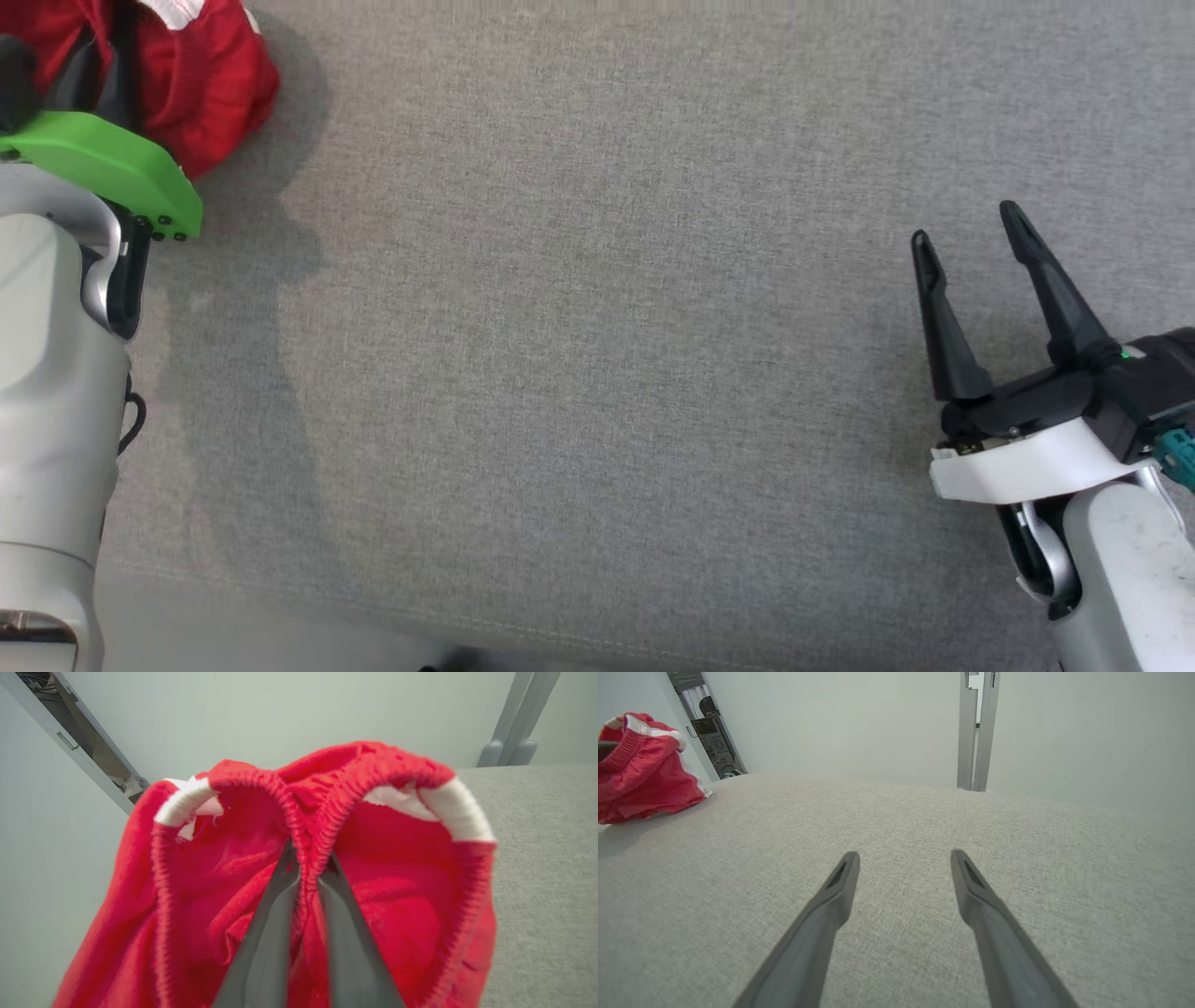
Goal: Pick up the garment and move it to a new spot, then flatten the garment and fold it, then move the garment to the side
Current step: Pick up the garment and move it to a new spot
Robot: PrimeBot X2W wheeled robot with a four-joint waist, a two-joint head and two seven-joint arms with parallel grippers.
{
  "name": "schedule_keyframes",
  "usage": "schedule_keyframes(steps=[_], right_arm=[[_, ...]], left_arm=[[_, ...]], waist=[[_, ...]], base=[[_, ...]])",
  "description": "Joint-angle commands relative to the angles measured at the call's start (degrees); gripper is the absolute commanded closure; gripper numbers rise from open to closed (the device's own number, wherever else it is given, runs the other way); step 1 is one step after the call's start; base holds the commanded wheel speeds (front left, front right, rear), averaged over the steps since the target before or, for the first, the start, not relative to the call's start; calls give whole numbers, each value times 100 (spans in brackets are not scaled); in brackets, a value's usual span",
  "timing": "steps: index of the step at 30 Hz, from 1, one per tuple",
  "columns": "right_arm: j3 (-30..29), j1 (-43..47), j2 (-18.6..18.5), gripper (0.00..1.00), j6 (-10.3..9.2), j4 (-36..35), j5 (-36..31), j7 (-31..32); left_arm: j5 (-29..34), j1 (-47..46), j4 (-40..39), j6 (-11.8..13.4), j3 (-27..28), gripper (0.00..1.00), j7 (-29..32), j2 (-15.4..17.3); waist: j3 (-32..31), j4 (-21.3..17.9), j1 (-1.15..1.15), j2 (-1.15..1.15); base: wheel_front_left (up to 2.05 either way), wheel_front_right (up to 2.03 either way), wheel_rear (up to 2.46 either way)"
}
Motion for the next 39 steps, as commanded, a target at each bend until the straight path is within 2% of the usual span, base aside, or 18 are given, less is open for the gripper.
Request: schedule_keyframes(steps=[1, 11, 17, 23, 31, 39], right_arm=[[42, -34, 92, 0, -7, 50, 42, 2], [267, 23, 565, 0, -8, 265, 150, 1], [233, 154, 670, 0, -7, 294, 174, 1], [172, 135, 760, 0, -7, 237, 194, 2], [79, -16, 893, 0, -7, 123, 197, 1], [87, -150, 1036, 0, -7, 61, 181, 2]], left_arm=[[3, 118, -138, 13, -88, 100, -11, 118], [-24, 733, -1544, 15, -443, 100, 503, 692], [-119, 1217, -2658, 89, -643, 100, 961, 572], [-123, 1468, -3346, 215, -964, 100, 1320, 242], [186, 1389, -3206, 175, -1604, 100, 1522, -164], [385, 1471, -2199, 86, -2243, 100, 1306, -482]], waist=[[-576, -359, 0, 0], [-1638, -1444, 0, 0], [-1948, -2069, 0, 0], [-1889, -2587, 0, 0], [-1375, -3001, 0, 0], [-858, -3104, 0, 0]], base=[[0, 0, 0], [0, 0, 0], [0, 0, 0], [0, 0, 0], [0, 0, 0], [0, 0, 0]])
